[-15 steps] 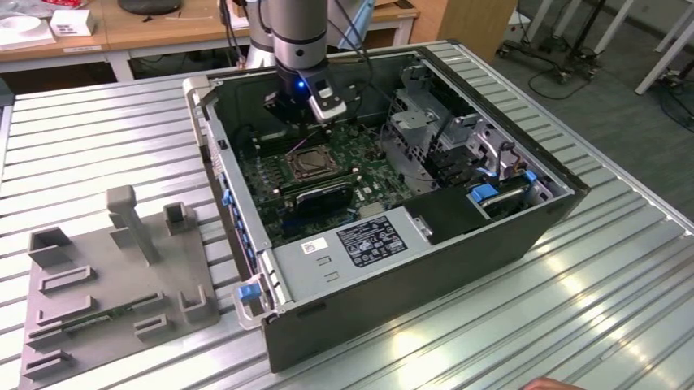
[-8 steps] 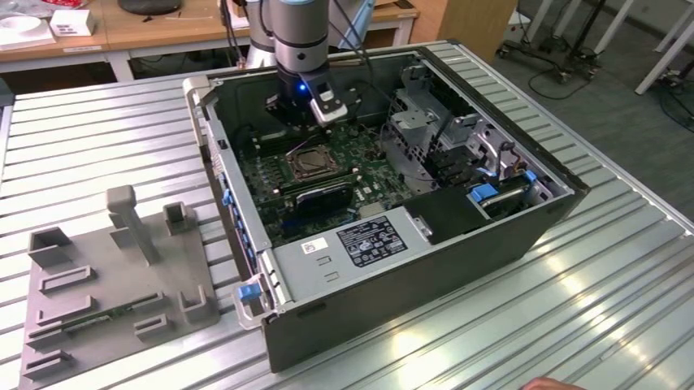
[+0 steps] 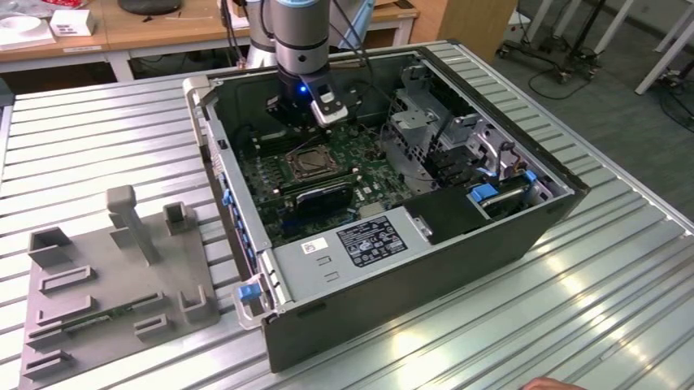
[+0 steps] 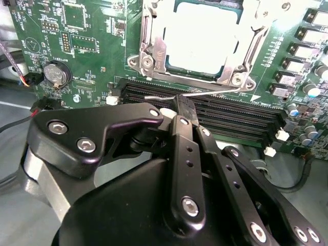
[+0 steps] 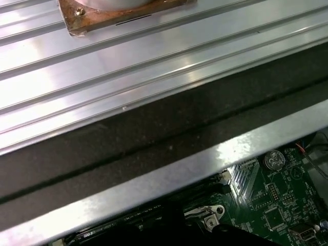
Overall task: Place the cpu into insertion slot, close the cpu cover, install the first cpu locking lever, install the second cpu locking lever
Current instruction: 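Install the first cpu locking lever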
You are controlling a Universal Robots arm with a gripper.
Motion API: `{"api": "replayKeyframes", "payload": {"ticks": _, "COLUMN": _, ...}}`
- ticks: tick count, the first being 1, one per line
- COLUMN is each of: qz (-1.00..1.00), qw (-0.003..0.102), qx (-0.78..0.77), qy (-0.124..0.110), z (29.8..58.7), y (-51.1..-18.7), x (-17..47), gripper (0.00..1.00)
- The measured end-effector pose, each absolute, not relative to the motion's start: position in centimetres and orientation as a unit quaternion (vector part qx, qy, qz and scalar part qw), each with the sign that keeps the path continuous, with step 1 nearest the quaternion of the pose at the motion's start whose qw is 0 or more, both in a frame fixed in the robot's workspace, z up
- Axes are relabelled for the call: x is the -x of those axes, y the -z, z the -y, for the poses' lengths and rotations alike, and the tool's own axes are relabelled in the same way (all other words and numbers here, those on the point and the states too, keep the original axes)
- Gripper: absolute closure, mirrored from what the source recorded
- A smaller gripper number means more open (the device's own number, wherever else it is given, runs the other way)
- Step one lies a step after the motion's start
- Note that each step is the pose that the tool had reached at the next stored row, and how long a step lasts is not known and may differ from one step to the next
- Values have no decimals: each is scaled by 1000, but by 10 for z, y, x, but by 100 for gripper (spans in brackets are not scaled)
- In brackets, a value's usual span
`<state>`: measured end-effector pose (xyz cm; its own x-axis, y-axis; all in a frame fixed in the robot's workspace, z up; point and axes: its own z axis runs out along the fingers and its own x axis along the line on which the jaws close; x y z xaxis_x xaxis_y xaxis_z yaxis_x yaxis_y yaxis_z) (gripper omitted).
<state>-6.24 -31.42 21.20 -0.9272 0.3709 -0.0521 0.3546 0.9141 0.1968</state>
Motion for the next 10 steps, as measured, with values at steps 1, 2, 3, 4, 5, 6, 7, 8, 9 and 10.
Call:
{"api": "replayKeyframes", "payload": {"ticks": 1, "qz": -977, "qw": 44, "qx": -186, "qy": -92, "z": 314, "y": -212, "x": 62, "gripper": 89}}
{"api": "replayKeyframes", "payload": {"ticks": 2, "qz": -977, "qw": 44, "qx": -186, "qy": -92, "z": 314, "y": -212, "x": 62, "gripper": 89}}
{"api": "replayKeyframes", "payload": {"ticks": 3, "qz": -977, "qw": 44, "qx": -186, "qy": -93, "z": 314, "y": -211, "x": 62, "gripper": 89}}
{"api": "replayKeyframes", "payload": {"ticks": 4, "qz": -977, "qw": 44, "qx": -185, "qy": -93, "z": 314, "y": -211, "x": 62, "gripper": 89}}
{"api": "replayKeyframes", "payload": {"ticks": 5, "qz": -977, "qw": 44, "qx": -186, "qy": -93, "z": 314, "y": -210, "x": 62, "gripper": 89}}
{"api": "replayKeyframes", "payload": {"ticks": 6, "qz": -977, "qw": 44, "qx": -186, "qy": -93, "z": 314, "y": -210, "x": 62, "gripper": 89}}
{"api": "replayKeyframes", "payload": {"ticks": 7, "qz": -977, "qw": 44, "qx": -186, "qy": -93, "z": 314, "y": -209, "x": 62, "gripper": 89}}
{"api": "replayKeyframes", "payload": {"ticks": 8, "qz": -977, "qw": 44, "qx": -186, "qy": -93, "z": 314, "y": -209, "x": 62, "gripper": 89}}
{"api": "replayKeyframes", "payload": {"ticks": 9, "qz": -977, "qw": 44, "qx": -186, "qy": -92, "z": 314, "y": -209, "x": 62, "gripper": 89}}
{"api": "replayKeyframes", "payload": {"ticks": 10, "qz": -977, "qw": 44, "qx": -186, "qy": -92, "z": 314, "y": -209, "x": 62, "gripper": 89}}
